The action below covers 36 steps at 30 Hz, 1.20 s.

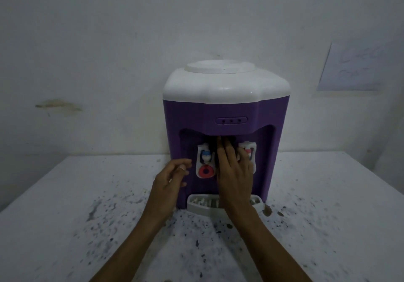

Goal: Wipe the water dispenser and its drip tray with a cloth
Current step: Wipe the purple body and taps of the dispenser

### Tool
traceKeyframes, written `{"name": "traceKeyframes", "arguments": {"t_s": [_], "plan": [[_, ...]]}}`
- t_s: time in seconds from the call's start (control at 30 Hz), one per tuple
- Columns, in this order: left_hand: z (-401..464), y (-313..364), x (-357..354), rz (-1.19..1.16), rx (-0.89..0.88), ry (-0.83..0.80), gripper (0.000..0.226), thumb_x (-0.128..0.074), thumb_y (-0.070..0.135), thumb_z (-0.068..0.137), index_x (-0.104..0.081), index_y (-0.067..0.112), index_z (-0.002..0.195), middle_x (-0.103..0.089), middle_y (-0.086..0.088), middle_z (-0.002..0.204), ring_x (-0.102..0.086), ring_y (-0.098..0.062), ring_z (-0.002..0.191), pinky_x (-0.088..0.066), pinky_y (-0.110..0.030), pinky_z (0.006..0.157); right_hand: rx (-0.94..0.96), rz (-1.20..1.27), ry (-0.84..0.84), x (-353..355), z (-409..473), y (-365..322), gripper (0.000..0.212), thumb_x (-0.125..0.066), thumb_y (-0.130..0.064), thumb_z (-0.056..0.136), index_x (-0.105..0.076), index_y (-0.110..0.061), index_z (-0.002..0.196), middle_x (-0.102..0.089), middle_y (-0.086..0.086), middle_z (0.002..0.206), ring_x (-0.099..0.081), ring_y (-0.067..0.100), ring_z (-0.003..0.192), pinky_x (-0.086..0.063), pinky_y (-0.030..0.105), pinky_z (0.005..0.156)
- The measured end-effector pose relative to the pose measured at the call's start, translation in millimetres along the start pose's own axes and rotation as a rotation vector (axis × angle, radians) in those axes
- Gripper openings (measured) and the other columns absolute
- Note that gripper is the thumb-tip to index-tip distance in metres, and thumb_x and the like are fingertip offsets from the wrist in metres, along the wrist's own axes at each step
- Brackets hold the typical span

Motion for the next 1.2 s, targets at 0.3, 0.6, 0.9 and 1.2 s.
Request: {"name": "traceKeyframes", "arguments": {"t_s": [0.3,0.6,0.9,1.2], "plan": [[4.6,3.1,-12.3,-0.019,-0.003,-0.006,0.022,-0.043,0.017,0.098,-0.064,0.024,0.102,-0.066,0.010,0.105,-0.062,-0.003,0.094,-0.054,-0.020,0.078,-0.056,-0.161,0.060,9.2,11.1,13.6,0.052,-0.072,-0.004,0.076,-0.060,-0.015,0.126,-0.055,0.005,0.133,-0.044,0.025,0.099,-0.037,0.035,0.066],[2.1,3.2,-14.4,-0.015,-0.011,-0.005,0.022,-0.044,0.018,0.097,-0.065,0.025,0.102,-0.066,0.012,0.104,-0.061,-0.001,0.095,-0.053,-0.019,0.078,-0.067,-0.185,0.134,1.6,-2.5,18.1,0.040,-0.076,-0.007,0.073,-0.066,-0.010,0.112,-0.043,0.007,0.128,-0.045,0.028,0.111,-0.037,0.037,0.080],[0.5,4.0,-5.9,0.001,-0.001,0.017,0.023,-0.043,0.019,0.097,-0.065,0.023,0.104,-0.067,0.010,0.106,-0.062,-0.005,0.096,-0.054,-0.022,0.081,-0.037,-0.141,0.194,-3.0,-0.6,26.1,0.031,-0.073,-0.007,0.080,-0.068,-0.009,0.110,-0.041,0.010,0.134,-0.037,0.031,0.128,-0.026,0.056,0.109],[2.2,0.2,-5.2,0.009,-0.003,0.037,0.022,-0.044,0.018,0.097,-0.065,0.023,0.102,-0.066,0.010,0.106,-0.062,-0.004,0.096,-0.053,-0.018,0.079,-0.017,0.029,0.182,3.9,16.3,5.8,0.022,-0.073,-0.008,0.079,-0.070,-0.013,0.101,-0.057,0.005,0.104,-0.048,0.022,0.092,-0.037,0.030,0.072]]}}
Point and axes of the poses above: each hand's wrist, its own z-axis towards the middle knuckle, its own x-axis out of the back of the hand, y = z × x, the point moved 1 cm from there along z, towards the middle knuckle
